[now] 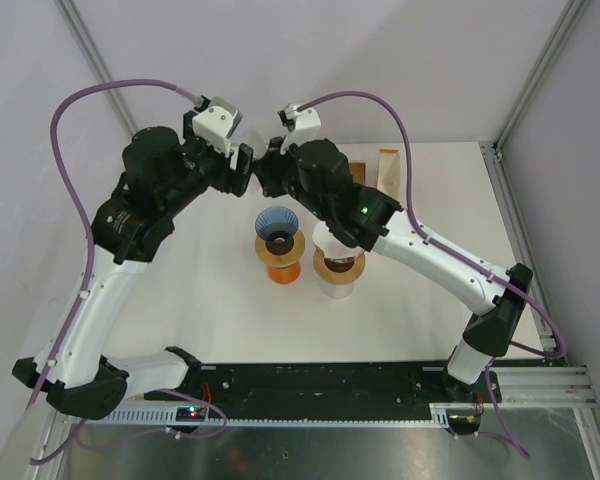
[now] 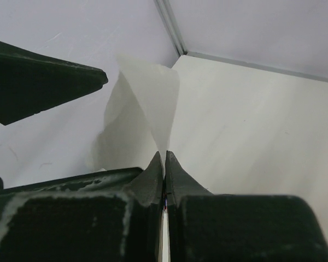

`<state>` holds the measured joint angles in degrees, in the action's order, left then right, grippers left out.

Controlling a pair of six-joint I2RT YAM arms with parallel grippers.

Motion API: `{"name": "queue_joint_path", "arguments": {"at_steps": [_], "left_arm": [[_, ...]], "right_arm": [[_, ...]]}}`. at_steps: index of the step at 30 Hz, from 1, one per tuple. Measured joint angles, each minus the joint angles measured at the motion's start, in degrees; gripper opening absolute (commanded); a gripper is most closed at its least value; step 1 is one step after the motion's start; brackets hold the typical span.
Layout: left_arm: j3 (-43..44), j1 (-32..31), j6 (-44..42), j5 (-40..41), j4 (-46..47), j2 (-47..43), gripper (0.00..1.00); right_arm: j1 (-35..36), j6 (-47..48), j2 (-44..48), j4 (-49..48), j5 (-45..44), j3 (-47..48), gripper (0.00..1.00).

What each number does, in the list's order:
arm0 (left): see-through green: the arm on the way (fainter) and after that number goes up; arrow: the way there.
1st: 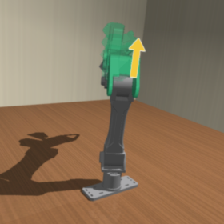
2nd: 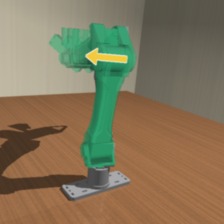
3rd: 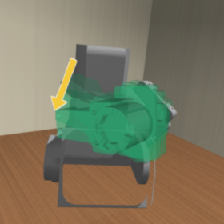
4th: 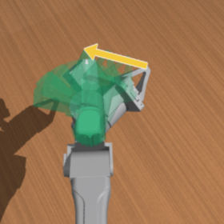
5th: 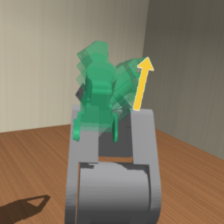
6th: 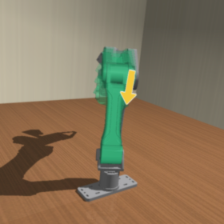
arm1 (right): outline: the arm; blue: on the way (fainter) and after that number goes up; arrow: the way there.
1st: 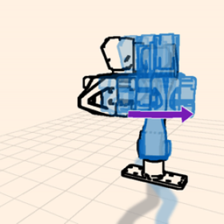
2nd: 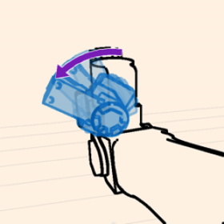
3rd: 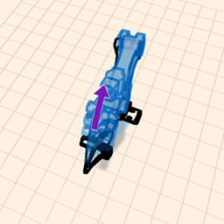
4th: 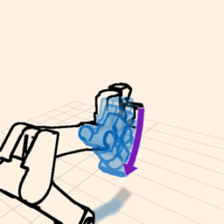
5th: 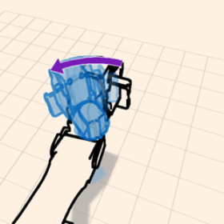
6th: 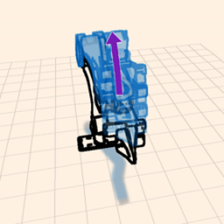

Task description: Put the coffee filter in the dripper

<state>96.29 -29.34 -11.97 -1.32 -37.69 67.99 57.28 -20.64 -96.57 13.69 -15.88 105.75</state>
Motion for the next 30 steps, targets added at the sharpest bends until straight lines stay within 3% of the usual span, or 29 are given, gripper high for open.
{"name": "queue_joint_path", "arguments": {"at_steps": [15,23,30], "left_arm": [[-4.85,-2.69,-4.31,13.09,4.44,0.39,0.49],[-7.02,-2.75,-5.62,13.62,5.79,0.55,0.04],[-8.46,-2.80,-5.46,10.54,5.01,0.55,0.00]], "right_arm": [[-0.83,4.42,-1.27,5.33,-4.28,1.81,0.00],[-2.84,4.72,-2.14,10.14,-2.93,2.62,0.00],[-5.90,4.63,-2.71,18.67,2.54,6.84,0.00]]}}
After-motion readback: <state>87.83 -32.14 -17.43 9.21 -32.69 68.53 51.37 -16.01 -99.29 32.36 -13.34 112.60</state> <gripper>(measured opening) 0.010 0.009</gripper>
